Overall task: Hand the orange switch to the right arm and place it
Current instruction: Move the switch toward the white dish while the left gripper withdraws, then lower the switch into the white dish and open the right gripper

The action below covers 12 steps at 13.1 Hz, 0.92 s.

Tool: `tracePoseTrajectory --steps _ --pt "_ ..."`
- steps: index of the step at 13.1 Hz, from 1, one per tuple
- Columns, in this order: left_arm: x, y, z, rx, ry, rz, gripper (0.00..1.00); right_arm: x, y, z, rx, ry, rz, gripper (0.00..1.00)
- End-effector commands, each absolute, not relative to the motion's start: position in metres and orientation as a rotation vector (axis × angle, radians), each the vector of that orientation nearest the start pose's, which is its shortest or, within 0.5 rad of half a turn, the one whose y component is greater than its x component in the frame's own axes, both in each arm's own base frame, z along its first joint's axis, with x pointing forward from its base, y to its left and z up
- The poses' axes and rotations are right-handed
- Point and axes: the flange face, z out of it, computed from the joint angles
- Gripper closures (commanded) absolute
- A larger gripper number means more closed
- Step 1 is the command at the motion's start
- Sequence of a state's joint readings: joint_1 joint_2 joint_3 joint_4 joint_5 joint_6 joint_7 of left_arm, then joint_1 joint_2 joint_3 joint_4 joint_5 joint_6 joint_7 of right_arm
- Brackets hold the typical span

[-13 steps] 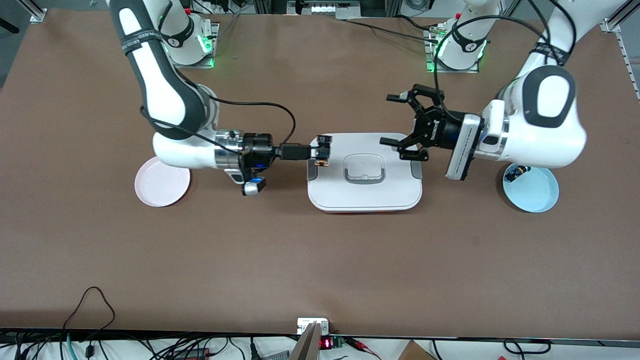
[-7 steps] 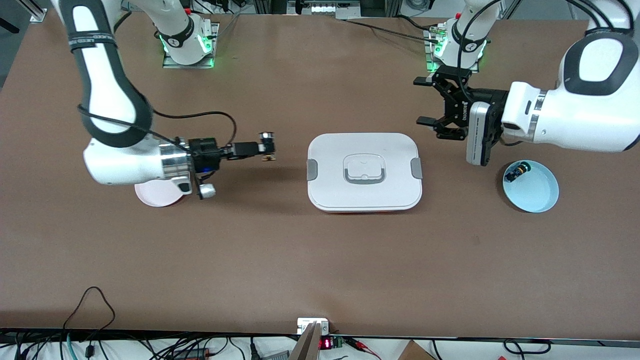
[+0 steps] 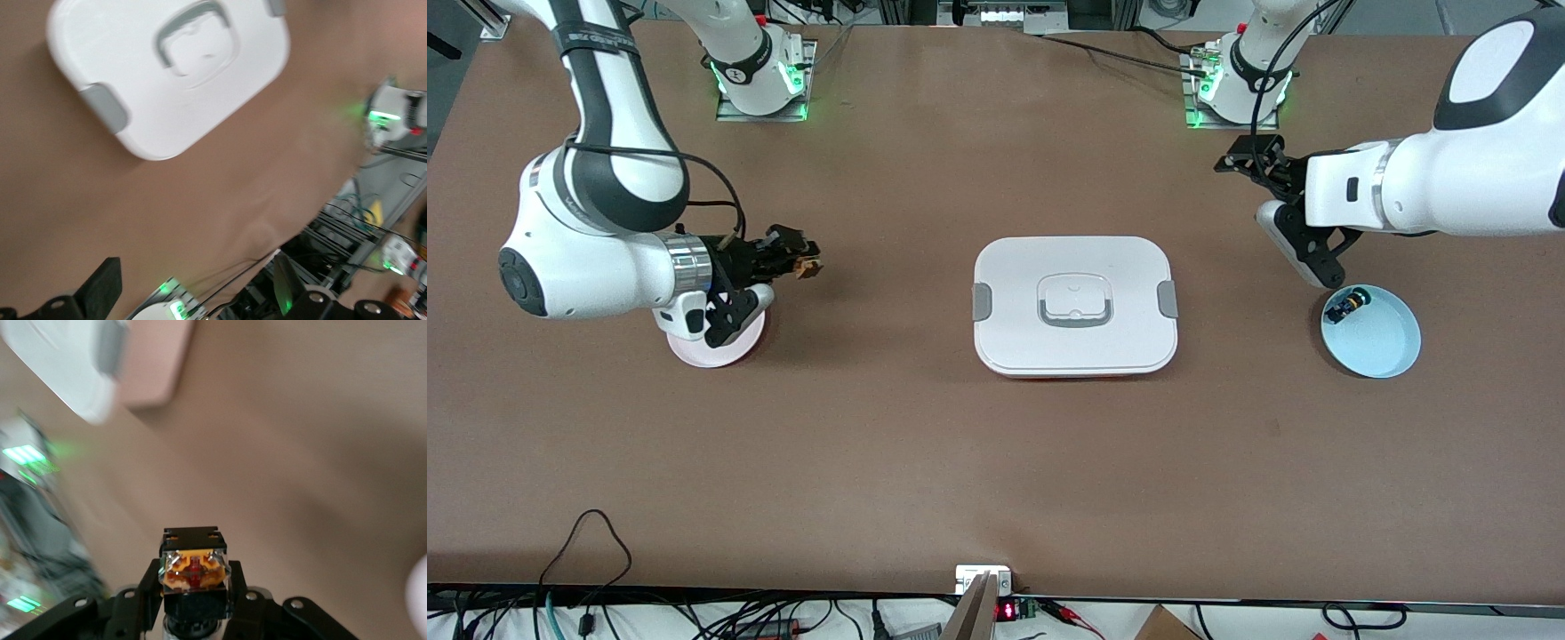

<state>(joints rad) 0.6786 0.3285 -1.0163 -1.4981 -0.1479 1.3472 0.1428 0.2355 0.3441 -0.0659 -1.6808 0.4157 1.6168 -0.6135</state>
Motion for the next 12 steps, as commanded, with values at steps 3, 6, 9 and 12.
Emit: tracePoseTrajectory --steps 3,6,9,12 --pt "0.569 -0.129 0.537 -3.186 0.493 0.578 0.00 0.601 0.121 0.384 -2.513 -1.586 0.365 0.73" --pt "0.586 -0.106 0.547 -3.108 0.297 0.427 0.00 0.607 0.089 0.370 -2.482 -1.806 0.337 0.73" --pt "0.600 -0.094 0.552 -3.097 0.302 0.354 0.00 0.605 0.058 0.334 -2.397 -1.992 0.256 0.73" --pt "0.608 -0.075 0.546 -3.047 0.160 0.339 0.00 0.595 0.041 0.301 -2.311 -2.150 0.207 0.73"
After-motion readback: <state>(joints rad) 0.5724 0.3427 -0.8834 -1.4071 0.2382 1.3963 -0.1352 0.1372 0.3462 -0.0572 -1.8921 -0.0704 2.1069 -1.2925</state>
